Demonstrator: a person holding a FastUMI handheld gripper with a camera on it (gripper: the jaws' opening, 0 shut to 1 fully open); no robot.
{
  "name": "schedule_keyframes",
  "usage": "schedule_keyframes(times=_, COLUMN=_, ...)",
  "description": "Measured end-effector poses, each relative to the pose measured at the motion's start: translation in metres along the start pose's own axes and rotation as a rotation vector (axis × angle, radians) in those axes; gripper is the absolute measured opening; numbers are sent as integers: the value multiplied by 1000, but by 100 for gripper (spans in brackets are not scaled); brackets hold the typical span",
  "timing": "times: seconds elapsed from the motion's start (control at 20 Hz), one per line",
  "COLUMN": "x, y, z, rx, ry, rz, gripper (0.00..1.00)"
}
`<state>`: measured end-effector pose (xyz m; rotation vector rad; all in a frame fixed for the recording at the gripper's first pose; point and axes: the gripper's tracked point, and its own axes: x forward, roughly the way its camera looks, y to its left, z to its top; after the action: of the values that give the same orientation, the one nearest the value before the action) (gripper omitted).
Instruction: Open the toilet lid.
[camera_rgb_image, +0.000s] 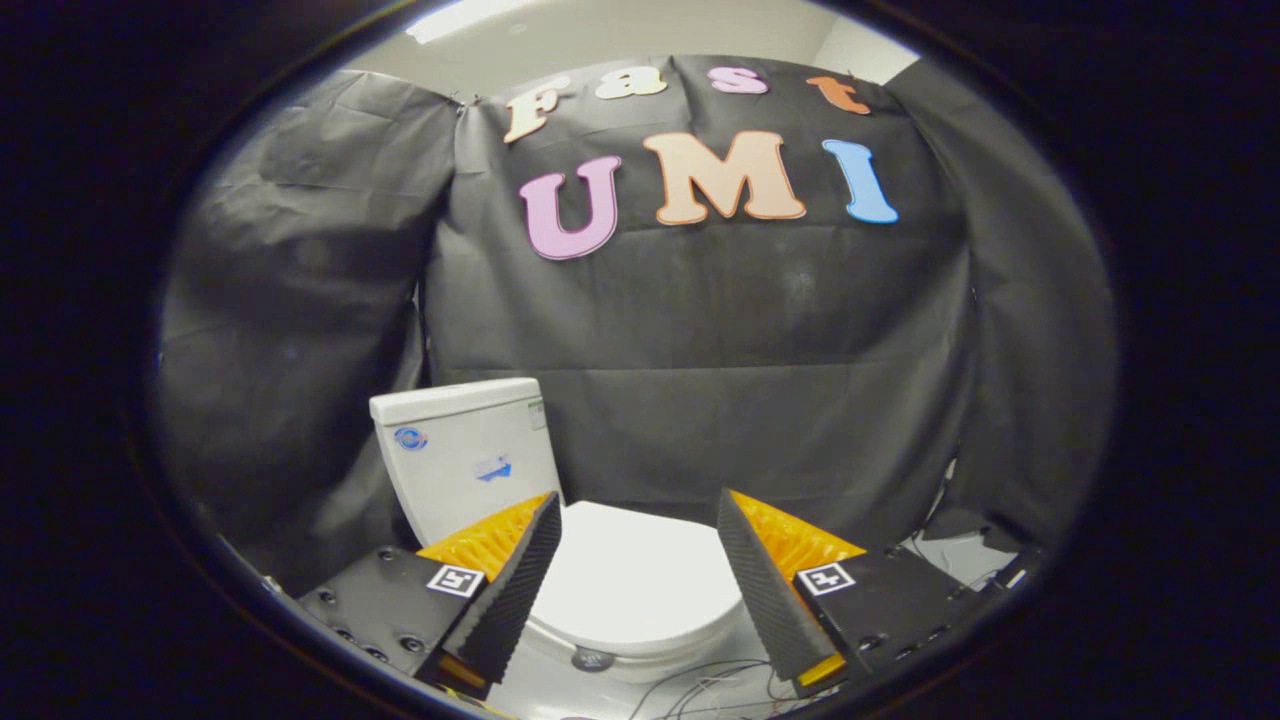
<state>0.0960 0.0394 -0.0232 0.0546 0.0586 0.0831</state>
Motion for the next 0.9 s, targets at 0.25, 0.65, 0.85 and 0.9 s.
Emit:
schedule_keyframes(times=0.25, x=16, y=13, z=-4, rx=163, ry=-112, rz=-60, gripper=95)
schedule_keyframes(times=0.65, x=18, y=15, z=-29, rx=495, ry=-254, rz=-243, gripper=89)
schedule_keyframes(times=0.85, x=13, y=20, z=-64, rx=616, ry=-249, rz=-313, gripper=89)
schedule_keyframes(times=0.9, x=11, y=21, z=-75, rx=653, ry=-244, rz=-333, gripper=89)
